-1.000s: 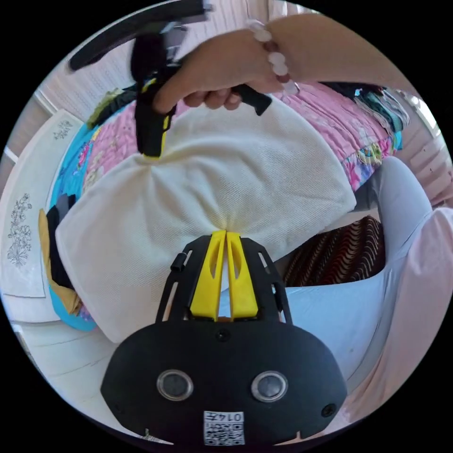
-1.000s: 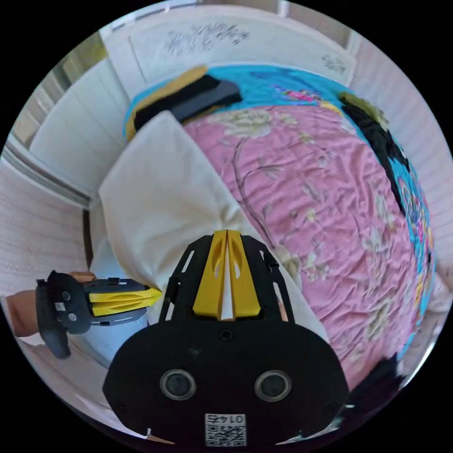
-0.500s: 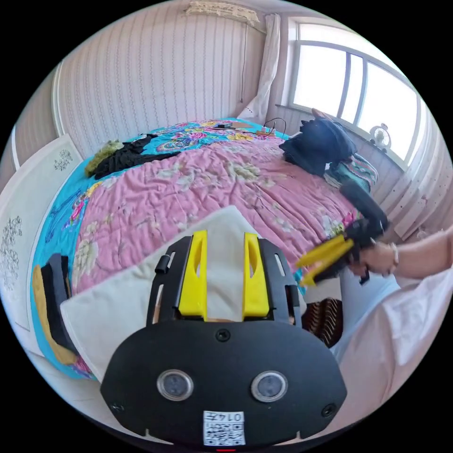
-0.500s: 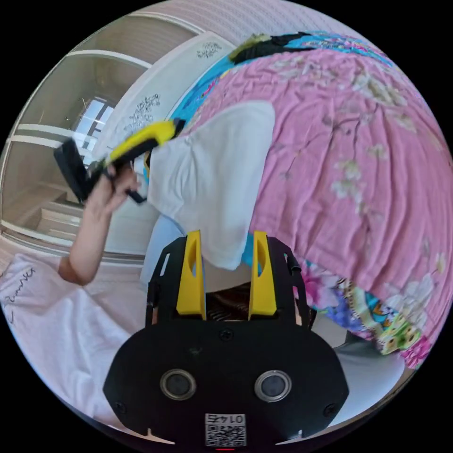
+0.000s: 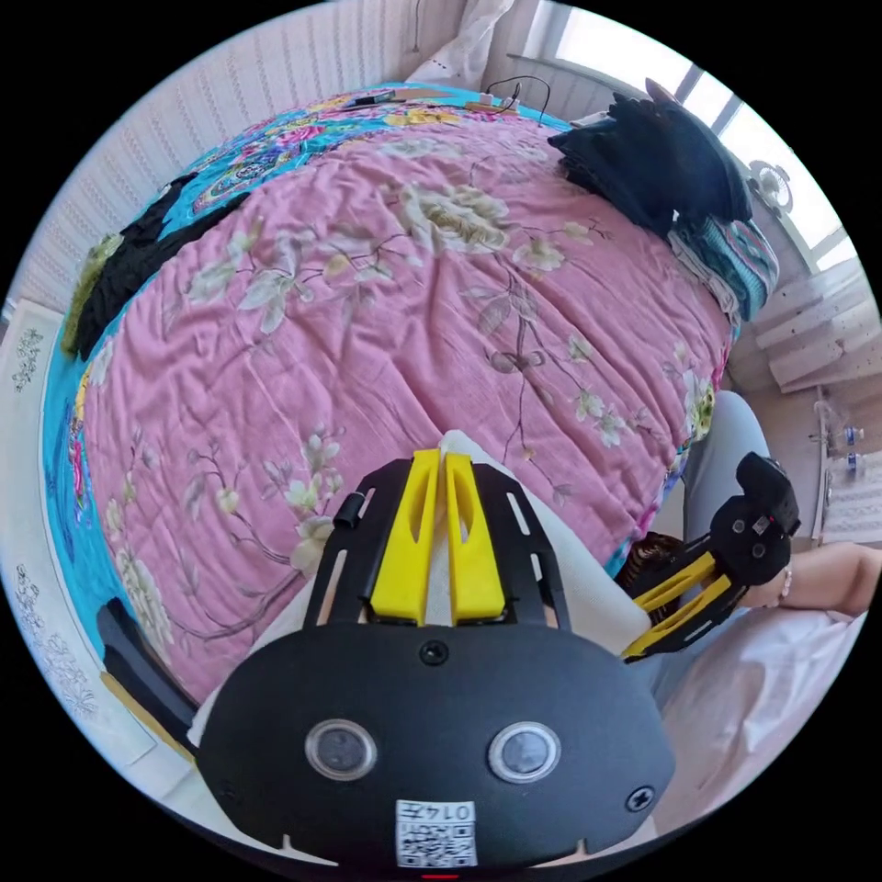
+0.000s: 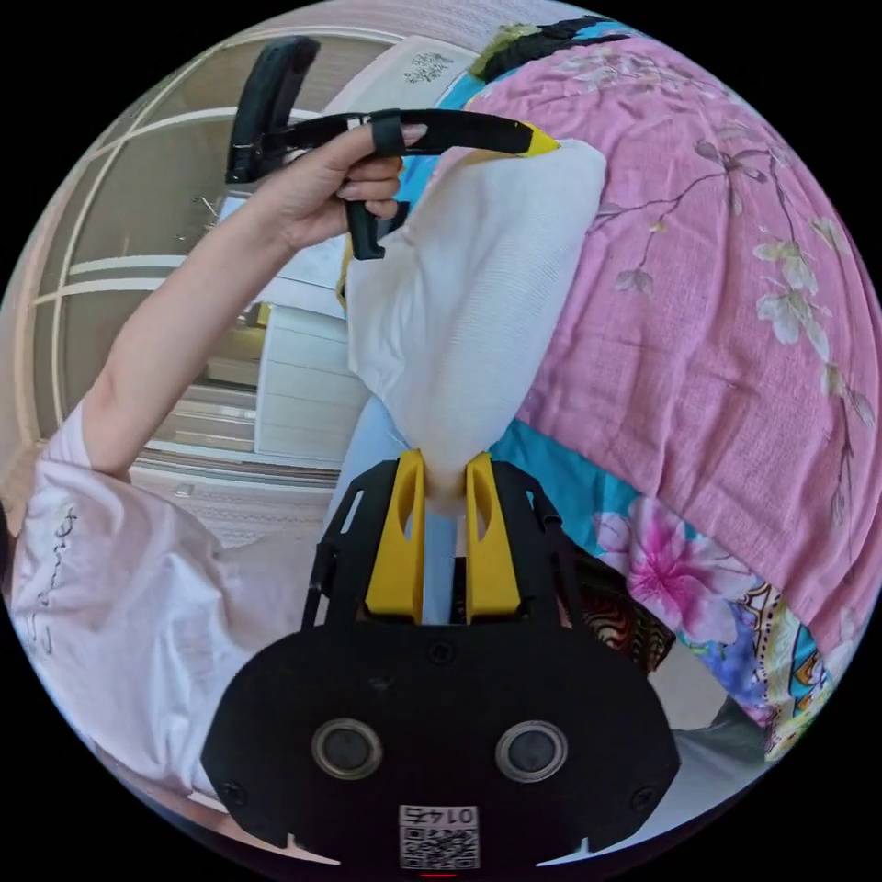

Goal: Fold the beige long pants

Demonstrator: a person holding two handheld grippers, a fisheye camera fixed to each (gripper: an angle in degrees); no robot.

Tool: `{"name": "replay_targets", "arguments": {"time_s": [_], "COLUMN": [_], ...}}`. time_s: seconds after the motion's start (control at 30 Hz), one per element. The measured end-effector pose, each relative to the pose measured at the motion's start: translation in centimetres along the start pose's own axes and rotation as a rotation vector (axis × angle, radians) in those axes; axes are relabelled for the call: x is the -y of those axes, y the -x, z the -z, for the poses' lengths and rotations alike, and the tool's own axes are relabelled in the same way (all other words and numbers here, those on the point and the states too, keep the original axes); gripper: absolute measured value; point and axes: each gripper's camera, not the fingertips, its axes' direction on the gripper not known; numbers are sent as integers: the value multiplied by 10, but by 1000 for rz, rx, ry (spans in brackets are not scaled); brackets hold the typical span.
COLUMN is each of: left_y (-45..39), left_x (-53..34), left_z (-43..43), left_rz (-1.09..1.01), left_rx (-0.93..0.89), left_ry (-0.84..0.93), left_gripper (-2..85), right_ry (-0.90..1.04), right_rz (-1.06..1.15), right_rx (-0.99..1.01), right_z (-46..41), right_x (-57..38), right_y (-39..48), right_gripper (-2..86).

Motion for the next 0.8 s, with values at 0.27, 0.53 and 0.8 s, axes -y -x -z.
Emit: {"name": "replay_targets", "arguments": {"time_s": [0.27, 0.53, 0.8], "left_y": [5, -21, 70], "left_x": [63, 112, -49], "left_z": [57, 123, 170], "left_rz": [3, -59, 94], "left_rx": [7, -226, -107], "left_ry": [-112, -398, -566], "left_gripper": [-10, -10, -9], "right_ry": [-268, -511, -213], "right_rz": [121, 82, 486], "right_rx": [94, -32, 48], "right_z": [119, 258, 170], "right_x": [-26, -109, -28], "right_y": [19, 11, 107], "right_gripper": [68, 71, 76]}}
